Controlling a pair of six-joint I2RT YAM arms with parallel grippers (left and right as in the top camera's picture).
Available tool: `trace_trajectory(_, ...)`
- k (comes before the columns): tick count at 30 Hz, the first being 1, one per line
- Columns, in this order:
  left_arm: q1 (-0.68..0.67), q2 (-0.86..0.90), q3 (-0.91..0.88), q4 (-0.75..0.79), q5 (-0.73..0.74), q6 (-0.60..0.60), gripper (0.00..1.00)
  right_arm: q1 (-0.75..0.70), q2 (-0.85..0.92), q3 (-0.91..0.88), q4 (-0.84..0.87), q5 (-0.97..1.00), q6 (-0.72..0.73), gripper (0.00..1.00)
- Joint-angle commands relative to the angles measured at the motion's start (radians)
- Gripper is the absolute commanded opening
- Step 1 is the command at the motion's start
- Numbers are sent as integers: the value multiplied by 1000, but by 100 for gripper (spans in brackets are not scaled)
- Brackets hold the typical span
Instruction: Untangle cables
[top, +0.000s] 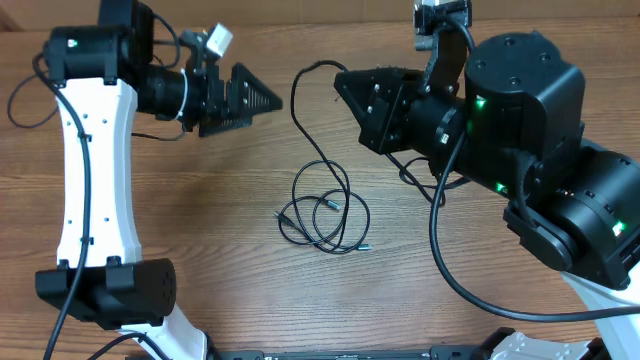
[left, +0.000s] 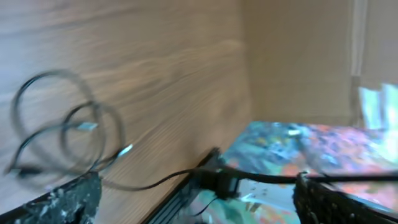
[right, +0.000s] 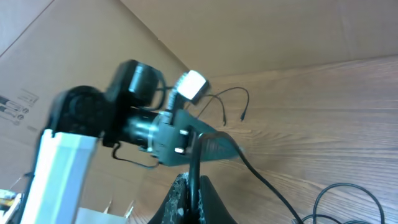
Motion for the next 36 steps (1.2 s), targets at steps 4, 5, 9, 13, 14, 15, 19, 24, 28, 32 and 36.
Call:
trace_trajectory(4, -39, -23, 74, -3, -39, 162, 99, -3, -6, 17, 22, 46, -17, 5)
trace_trajectory(5, -58, -23, 67, -3, -125, 190, 98, -8, -9, 17, 21, 84, -32, 5)
trace_trajectory(9, -134, -23, 39, -3, -243, 298, 98, -74, -16, 17, 9, 145, -25, 6)
trace_trajectory(13, -209, -21, 23, 25, -237, 430, 96, -183, -16, 17, -23, 34, 27, 4)
trace_trajectory(14, -224, -21, 21, 29, -236, 445, 96, -205, -16, 17, -24, 13, 29, 4)
trace_trajectory(15, -237, -21, 21, 35, -236, 454, 96, -222, -16, 17, -24, 2, 32, 4)
trace_trajectory(19, -284, -19, 21, 110, -236, 451, 68, -280, -16, 17, -14, -110, 92, 4)
trace_trajectory(24, -329, -5, 21, 204, -240, 387, 72, -285, -16, 17, 51, -291, 92, 4)
trace_trajectory(28, -349, 21, 21, 243, -240, 356, 72, -285, -17, 17, 83, -322, 154, 4)
trace_trajectory(32, -351, 51, 21, 258, -240, 307, 72, -285, -20, 17, 128, -322, 187, 4)
trace_trajectory(36, -351, 76, 21, 269, -223, 295, 69, -285, -25, 17, 171, -320, 231, 4)
